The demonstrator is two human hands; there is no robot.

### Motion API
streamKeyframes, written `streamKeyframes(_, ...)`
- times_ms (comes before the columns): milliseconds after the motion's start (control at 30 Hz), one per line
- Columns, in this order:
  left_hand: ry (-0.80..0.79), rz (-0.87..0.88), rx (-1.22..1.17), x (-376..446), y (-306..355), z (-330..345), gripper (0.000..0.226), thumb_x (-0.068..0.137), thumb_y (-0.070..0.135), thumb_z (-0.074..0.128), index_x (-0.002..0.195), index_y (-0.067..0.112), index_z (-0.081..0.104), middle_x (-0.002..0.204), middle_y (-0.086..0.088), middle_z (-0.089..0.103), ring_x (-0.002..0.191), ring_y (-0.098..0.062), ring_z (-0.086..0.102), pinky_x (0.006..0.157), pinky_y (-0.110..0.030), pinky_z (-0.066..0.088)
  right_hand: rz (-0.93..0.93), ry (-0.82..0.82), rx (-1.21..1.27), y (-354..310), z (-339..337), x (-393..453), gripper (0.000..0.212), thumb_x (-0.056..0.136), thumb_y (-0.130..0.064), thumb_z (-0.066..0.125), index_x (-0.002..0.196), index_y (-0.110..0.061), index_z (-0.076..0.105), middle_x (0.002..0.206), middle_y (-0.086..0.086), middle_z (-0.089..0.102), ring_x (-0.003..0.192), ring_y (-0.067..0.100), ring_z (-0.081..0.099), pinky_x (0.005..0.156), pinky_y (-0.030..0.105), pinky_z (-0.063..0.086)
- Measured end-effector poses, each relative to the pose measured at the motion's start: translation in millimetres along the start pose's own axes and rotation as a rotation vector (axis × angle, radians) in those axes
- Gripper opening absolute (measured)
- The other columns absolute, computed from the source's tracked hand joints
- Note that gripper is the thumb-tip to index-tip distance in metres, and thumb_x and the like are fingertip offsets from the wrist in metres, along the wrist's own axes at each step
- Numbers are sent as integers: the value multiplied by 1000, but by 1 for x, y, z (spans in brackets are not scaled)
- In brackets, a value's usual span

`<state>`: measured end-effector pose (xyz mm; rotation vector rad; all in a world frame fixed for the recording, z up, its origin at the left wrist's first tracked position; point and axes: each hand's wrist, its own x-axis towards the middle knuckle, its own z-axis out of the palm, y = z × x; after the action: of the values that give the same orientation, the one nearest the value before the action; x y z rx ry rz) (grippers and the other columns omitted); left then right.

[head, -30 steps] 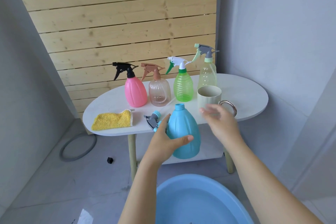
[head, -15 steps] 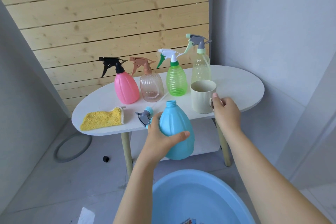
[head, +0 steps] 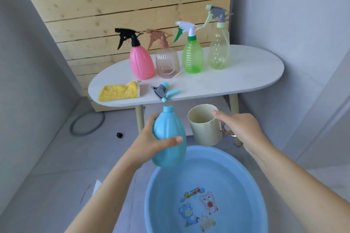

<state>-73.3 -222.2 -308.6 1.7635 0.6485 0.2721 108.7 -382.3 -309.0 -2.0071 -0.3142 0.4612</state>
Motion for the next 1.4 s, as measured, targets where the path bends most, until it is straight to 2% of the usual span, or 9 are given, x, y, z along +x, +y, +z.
streamKeyframes(167,114,-139,-48,-15,-70,11,58,62,53,74,108,47,41,113,8,61,96,-9,66,79,-31,56,48,-125,-245,52,45,3,59,68,-52,66,30,-16,40,38,-7,41,51,19,44,59,30,32)
streamKeyframes(300,117,-216,31,-16,-121,28,74,65,44,83,120,42,35,114,8,54,98,-11,62,81,-32,55,60,-248,-592,96,75,0,45,71,-57,59,50,-17,60,52,-6,59,56,16,56,59,26,38)
streamKeyframes(400,117,-263,154,-13,-148,39,99,54,46,88,135,35,32,124,6,44,109,-16,55,93,-40,51,-89,-253,-963,133,92,-6,56,80,-64,46,52,-16,51,52,-4,50,55,15,49,75,30,33)
streamKeyframes(600,135,-310,224,-12,-177,60,82,57,40,89,120,31,39,121,4,42,105,-18,53,93,-40,48,-336,-199,-1224,181,97,-11,47,86,-55,38,58,-20,55,53,-5,46,71,19,45,85,32,26)
streamKeyframes(800,128,-346,166,-14,-191,79,82,60,38,88,122,28,36,104,12,54,96,-13,57,74,-27,46,-493,-206,-1345,199,87,-3,41,92,-50,37,71,-18,48,80,-2,65,75,19,37,90,32,21)
streamKeyframes(1000,119,-320,208,-9,-192,88,83,58,41,88,120,31,34,116,5,52,102,-17,55,77,-29,46,-545,-257,-1420,221,86,-1,39,93,-44,37,68,-16,48,77,-1,65,75,20,39,84,33,16)
streamKeyframes(1100,105,-306,208,-10,-194,92,81,58,40,89,117,37,33,120,4,51,105,-17,54,82,-31,48,-527,-316,-1403,225,89,-1,44,92,-45,36,59,-16,38,61,-2,47,75,20,36,87,31,17)
streamKeyframes(1167,102,-299,214,-9,-196,94,80,57,39,88,116,38,34,120,4,51,105,-17,54,83,-32,48,-456,-335,-1357,228,89,-2,47,91,-50,38,56,-18,34,56,-4,37,76,19,37,88,30,19)
streamKeyframes(1400,109,-273,241,-8,-202,95,80,57,39,89,114,38,34,120,3,50,104,-17,54,80,-31,48,23,-347,-942,220,86,9,55,84,-63,46,53,-19,41,54,-5,46,58,15,45,68,31,27)
